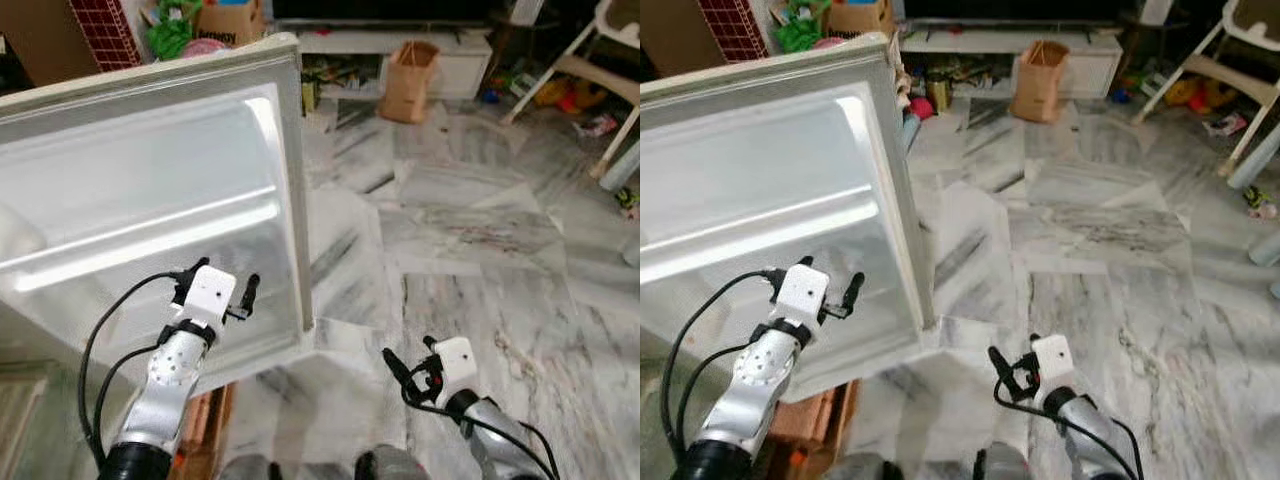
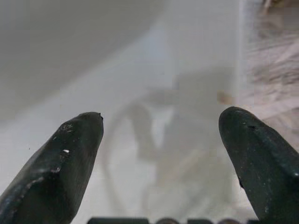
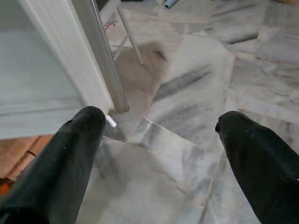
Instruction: Restocking fridge
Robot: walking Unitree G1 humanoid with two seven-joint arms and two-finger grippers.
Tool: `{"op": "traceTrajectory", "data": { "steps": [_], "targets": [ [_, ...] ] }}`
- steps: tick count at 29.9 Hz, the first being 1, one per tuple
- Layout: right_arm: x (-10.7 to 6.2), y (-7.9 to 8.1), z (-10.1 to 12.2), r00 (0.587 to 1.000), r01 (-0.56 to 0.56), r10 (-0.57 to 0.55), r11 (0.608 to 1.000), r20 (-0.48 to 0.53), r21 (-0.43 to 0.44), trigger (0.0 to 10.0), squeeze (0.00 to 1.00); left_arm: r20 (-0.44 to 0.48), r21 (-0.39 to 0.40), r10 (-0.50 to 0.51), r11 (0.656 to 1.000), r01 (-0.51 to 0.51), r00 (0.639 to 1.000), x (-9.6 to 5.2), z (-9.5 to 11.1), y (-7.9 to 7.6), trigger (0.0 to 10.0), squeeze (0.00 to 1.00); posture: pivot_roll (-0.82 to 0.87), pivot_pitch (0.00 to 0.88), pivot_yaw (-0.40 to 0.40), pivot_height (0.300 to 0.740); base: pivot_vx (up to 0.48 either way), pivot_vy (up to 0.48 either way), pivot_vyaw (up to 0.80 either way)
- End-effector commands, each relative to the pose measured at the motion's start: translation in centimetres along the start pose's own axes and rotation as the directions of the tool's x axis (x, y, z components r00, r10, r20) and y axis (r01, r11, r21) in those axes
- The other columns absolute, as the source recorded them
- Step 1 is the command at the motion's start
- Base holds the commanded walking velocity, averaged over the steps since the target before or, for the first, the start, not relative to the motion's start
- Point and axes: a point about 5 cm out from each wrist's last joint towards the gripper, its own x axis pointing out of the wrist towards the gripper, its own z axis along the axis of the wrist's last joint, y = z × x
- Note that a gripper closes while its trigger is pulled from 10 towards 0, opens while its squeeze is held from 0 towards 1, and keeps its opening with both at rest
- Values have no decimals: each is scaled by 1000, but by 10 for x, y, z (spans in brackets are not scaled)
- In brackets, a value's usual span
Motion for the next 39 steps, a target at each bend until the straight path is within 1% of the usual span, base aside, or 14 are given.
{"op": "traceTrajectory", "data": {
  "steps": [1, 6, 10, 11, 12, 15, 16, 18, 21, 25, 27, 31, 35, 39],
  "targets": [
    [-1, 4, -4, 1000, -5, 5, 1000, -5, 9, 10000, 0, -11, 20, 35, 999, -35, 999, -6, 0, 12, 10000, 0, 96, 67, 21, 740, 0, 0, -613],
    [1, 0, 4, 999, 34, -33, 999, 41, -22, 10000, 0, -14, 50, 51, 998, -50, 999, -9, 6, 16, 10000, 0, 111, 75, 28, 740, 0, 0, -800],
    [9, -11, 23, 987, 110, -106, 994, 118, -23, 10000, 0, -22, 54, 42, 998, -41, 999, -15, 10, 14, 10000, 0, 112, 85, 30, 740, 0, 0, -800],
    [15, -17, 40, 970, 165, -159, 986, 186, -21, 10000, 0, -36, 51, 36, 998, -34, 999, -18, 8, 11, 10000, 0, 102, 91, 25, 740, 0, 0, -800],
    [17, -18, 46, 962, 179, -171, 984, 211, -19, 10000, 0, -42, 50, 33, 998, -31, 999, -19, 7, 10, 10000, 0, 101, 91, 25, 740, 0, 0, -800],
    [23, -15, 87, 915, 210, -184, 977, 360, -34, 10000, 0, -47, 41, 27, 999, -25, 999, -18, 6, 7, 10000, 0, 96, 91, 26, 740, 0, 0, -800],
    [23, -15, 87, 915, 210, -184, 977, 360, -34, 10000, 0, -47, 41, 27, 999, -25, 999, -18, 6, 7, 10000, 0, 96, 91, 26, 740, 0, 0, -800],
    [24, -5, 117, 873, 227, -197, 974, 447, -13, 10000, 0, -53, 21, 22, 1000, -21, 998, -16, 7, 4, 10000, 0, 87, 87, 36, 740, 0, 0, -800],
    [24, 6, 132, 851, 228, -202, 974, 486, 5, 10000, 0, -68, 11, 14, 1000, -13, 998, -15, 6, 1, 10000, 0, 79, 69, 43, 740, 0, 0, -181],
    [21, 15, 144, 831, 241, -223, 970, 509, 32, 10000, 0, -64, 5, -11, 1000, 11, 998, -11, 7, -3, 10000, 0, 74, 61, 37, 740, 0, -208, 0],
    [18, 14, 147, 824, 294, -265, 955, 500, 22, 10000, 0, -56, -2, -17, 1000, 17, 998, -9, 9, -4, 10000, 0, 71, 57, 32, 740, 0, -274, 0],
    [10, 10, 153, 807, 349, -339, 934, 483, 73, 10000, 0, -22, -14, 12, 1000, -12, 1000, -1, 16, 4, 10000, 0, 75, 56, 22, 740, 0, -268, 0],
    [8, 14, 155, 816, 344, -358, 932, 454, 118, 10000, 0, -11, -58, 46, 997, -46, 999, 2, 18, 9, 10000, 0, 72, 59, 19, 740, 0, -256, 0],
    [4, 19, 153, 815, 375, -413, 911, 407, 173, 10000, 0, 1, -83, 56, 995, -56, 998, 4, 19, 9, 10000, 0, 64, 60, 25, 740, 0, -268, 0]
  ]
}}
